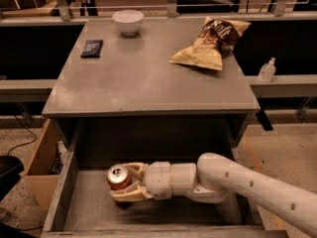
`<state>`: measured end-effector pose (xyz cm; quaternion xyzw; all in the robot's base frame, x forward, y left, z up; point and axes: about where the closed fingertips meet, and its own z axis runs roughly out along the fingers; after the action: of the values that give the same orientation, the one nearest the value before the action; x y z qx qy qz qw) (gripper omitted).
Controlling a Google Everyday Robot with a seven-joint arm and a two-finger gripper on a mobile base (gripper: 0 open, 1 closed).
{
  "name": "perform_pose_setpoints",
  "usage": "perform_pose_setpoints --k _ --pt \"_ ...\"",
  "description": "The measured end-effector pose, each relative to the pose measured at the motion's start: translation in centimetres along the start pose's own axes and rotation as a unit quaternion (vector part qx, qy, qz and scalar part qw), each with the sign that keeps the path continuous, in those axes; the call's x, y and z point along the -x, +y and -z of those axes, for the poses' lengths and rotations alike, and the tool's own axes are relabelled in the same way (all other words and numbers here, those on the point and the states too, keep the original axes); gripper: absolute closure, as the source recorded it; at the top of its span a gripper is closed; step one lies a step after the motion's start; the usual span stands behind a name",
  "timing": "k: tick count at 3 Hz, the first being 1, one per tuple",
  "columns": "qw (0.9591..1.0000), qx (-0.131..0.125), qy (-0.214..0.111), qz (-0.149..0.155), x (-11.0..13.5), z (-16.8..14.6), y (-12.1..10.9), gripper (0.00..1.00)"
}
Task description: Place coke can into top drawer
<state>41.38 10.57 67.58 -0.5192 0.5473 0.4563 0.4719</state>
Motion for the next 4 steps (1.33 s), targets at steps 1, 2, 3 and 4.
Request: perform_pose_setpoints --k 1,2,3,4 --pt "1.0000 0.001 -0.002 -0.001 -0.12 -0.09 0.04 1.00" --pt "1.0000 0.002 -0.002 0.000 -0.07 -0.20 0.12 0.85" --pt "1.0000 0.004 -0.002 0.000 -0.02 -0.32 0.20 0.62" --pt "1.0000 0.006 -0.002 0.000 0.03 -0.45 0.29 0.38"
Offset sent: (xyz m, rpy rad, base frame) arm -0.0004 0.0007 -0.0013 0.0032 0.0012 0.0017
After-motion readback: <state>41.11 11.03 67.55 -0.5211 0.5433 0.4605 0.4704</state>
